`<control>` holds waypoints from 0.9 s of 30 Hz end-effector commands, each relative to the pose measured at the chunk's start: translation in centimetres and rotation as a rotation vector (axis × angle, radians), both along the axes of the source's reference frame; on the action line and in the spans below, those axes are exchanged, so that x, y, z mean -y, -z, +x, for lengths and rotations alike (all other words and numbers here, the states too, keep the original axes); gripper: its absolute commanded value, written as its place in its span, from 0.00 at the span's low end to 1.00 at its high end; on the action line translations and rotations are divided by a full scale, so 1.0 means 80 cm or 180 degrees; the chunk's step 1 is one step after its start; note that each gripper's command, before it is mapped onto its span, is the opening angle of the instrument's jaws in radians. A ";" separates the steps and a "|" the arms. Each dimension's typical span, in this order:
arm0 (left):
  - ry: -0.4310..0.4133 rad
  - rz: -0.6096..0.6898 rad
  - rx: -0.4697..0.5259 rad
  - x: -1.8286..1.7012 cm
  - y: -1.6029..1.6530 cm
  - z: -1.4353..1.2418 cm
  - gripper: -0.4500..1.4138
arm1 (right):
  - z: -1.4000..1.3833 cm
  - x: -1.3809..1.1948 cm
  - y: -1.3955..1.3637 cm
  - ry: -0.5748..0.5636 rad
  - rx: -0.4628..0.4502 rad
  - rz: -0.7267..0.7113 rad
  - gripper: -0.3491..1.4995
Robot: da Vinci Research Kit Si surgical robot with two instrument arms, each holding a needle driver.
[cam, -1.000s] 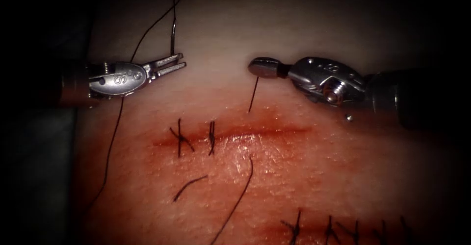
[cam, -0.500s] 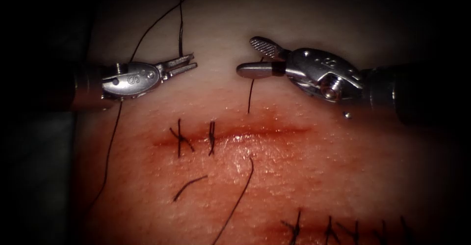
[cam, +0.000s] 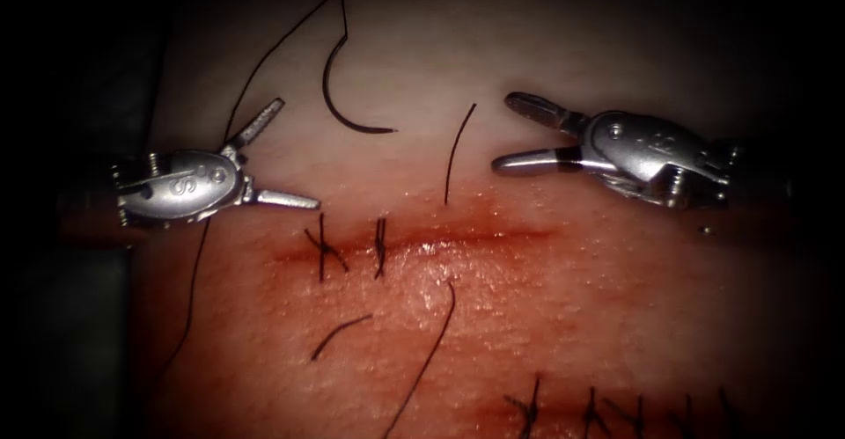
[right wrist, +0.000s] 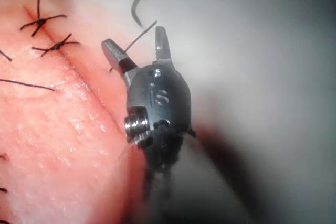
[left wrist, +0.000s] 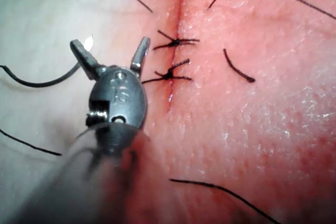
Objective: Wound Closure
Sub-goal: Grasp a long length of suture with the left hand.
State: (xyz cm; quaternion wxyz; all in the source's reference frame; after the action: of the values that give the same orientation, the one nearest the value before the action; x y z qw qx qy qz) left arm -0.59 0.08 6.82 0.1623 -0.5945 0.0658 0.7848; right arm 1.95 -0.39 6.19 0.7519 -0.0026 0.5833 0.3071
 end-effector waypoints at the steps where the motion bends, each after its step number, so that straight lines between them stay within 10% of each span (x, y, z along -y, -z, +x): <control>1: -0.0091 -0.0102 0.0024 0.0003 -0.0001 -0.0010 0.48 | -0.0001 0.0006 0.0000 0.0036 -0.0008 -0.0038 0.99; 8: -0.0791 -0.0338 0.0037 0.0063 0.0020 -0.0041 0.44 | -0.0020 0.0022 0.0004 0.0110 -0.0057 -0.0086 0.99; 11: -0.1290 -0.0583 -0.0049 0.0099 0.0018 -0.0062 0.63 | -0.0025 0.0033 -0.0001 0.0133 -0.0074 -0.0120 0.99; 14: -0.1666 -0.0731 -0.0088 0.0139 0.0007 -0.0083 0.47 | -0.0030 0.0046 -0.0005 0.0161 -0.0087 -0.0173 0.99; 27: -0.2019 -0.1556 0.0343 0.0194 0.0072 -0.0111 0.39 | -0.0036 0.0061 -0.0026 0.0207 -0.0085 -0.0216 0.97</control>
State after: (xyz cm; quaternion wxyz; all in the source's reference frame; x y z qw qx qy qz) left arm -1.44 -1.49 6.14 -0.2393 -0.6492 0.0599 0.7195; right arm 1.60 -0.87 6.34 0.7539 -0.0058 0.6025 0.2619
